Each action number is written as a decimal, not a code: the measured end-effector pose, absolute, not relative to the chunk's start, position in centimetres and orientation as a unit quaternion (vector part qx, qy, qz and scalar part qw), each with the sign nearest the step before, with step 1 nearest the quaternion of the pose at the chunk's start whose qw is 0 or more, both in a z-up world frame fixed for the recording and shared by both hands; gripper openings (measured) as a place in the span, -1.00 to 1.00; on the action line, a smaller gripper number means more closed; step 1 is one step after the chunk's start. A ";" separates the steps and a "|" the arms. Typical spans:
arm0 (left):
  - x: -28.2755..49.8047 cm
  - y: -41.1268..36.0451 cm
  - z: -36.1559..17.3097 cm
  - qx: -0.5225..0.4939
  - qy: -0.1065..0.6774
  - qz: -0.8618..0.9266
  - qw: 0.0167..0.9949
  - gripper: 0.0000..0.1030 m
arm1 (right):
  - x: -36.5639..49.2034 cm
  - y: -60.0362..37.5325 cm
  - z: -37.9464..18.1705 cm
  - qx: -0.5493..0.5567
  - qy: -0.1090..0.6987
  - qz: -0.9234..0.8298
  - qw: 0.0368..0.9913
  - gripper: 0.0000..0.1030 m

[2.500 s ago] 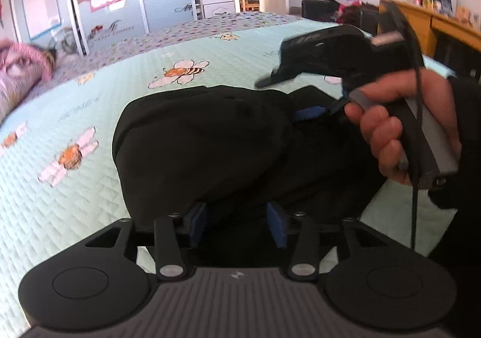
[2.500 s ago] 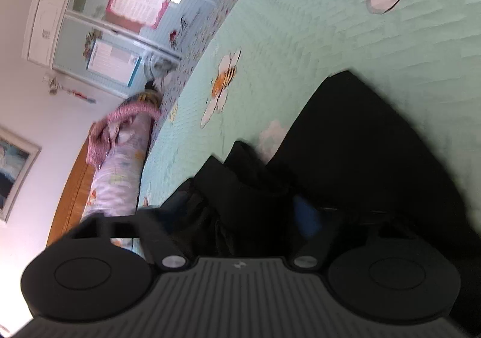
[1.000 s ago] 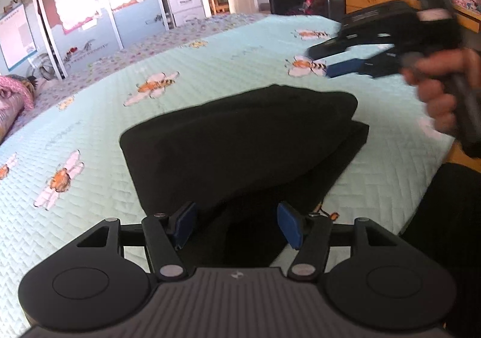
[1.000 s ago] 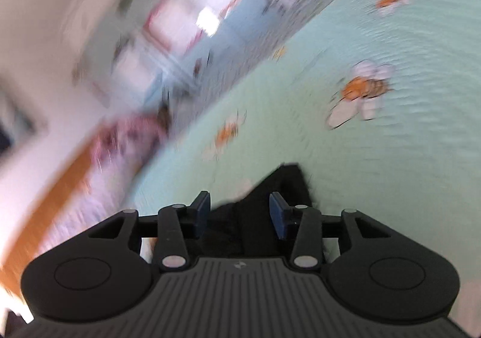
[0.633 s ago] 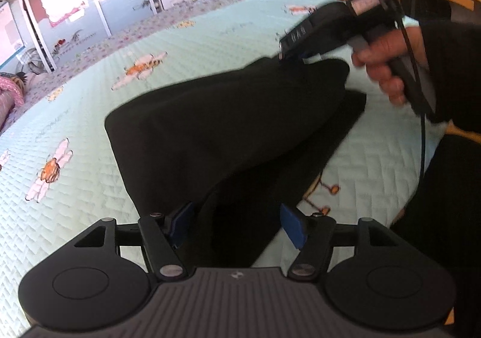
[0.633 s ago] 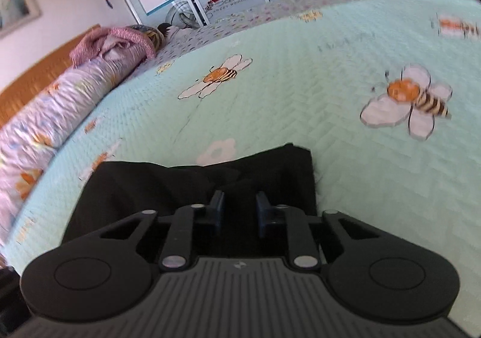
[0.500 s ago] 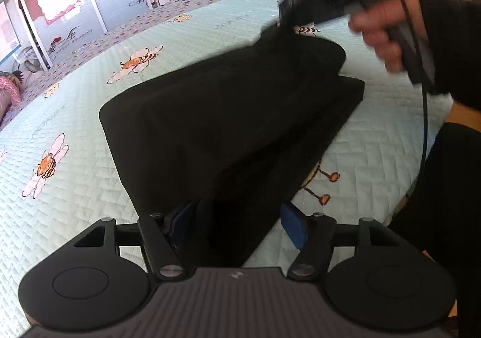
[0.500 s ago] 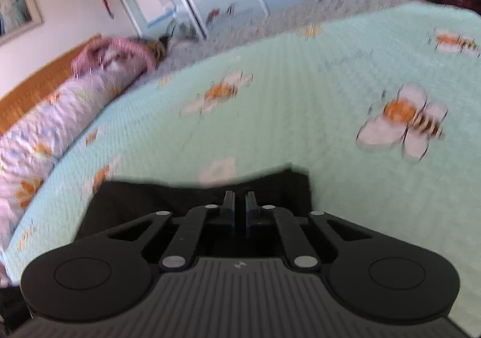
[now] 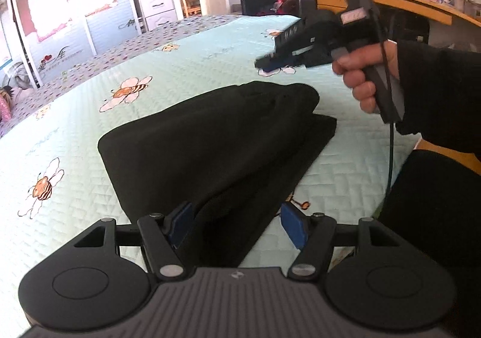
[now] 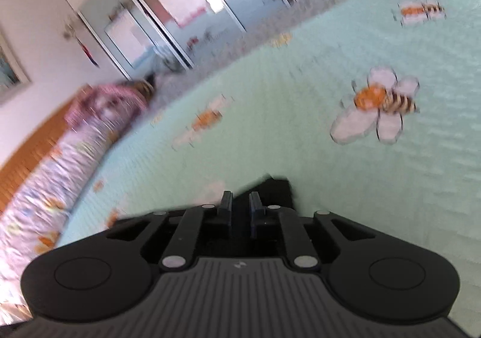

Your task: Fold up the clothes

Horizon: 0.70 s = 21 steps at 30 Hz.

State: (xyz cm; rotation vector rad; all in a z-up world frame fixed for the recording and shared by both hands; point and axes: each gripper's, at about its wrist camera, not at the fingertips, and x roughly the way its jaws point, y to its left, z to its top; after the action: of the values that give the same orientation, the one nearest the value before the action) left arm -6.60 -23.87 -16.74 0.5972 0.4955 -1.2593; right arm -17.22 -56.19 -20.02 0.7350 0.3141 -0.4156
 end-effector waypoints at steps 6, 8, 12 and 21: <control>-6.4 -25.2 -18.2 0.316 0.227 -0.554 0.736 0.30 | -13.2 -54.6 -19.9 0.296 0.232 -0.154 0.914 -0.72; -6.1 -25.8 -19.3 0.333 0.250 -0.546 0.727 0.30 | -11.2 -54.7 -21.8 0.263 0.280 -0.161 0.909 -0.97; -7.4 -25.2 -20.0 0.343 0.245 -0.558 0.714 0.45 | -12.6 -56.9 -22.1 0.321 0.237 -0.192 0.897 -0.94; -7.9 -24.4 -19.5 0.351 0.240 -0.568 0.705 0.48 | -14.0 -45.8 -18.3 0.205 0.240 -0.053 0.947 -0.17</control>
State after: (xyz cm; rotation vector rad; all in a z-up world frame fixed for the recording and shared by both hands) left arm -7.94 -24.45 -19.48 0.7795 0.5331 -1.2623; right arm -13.99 -45.77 -18.34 0.4180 0.4893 -0.1075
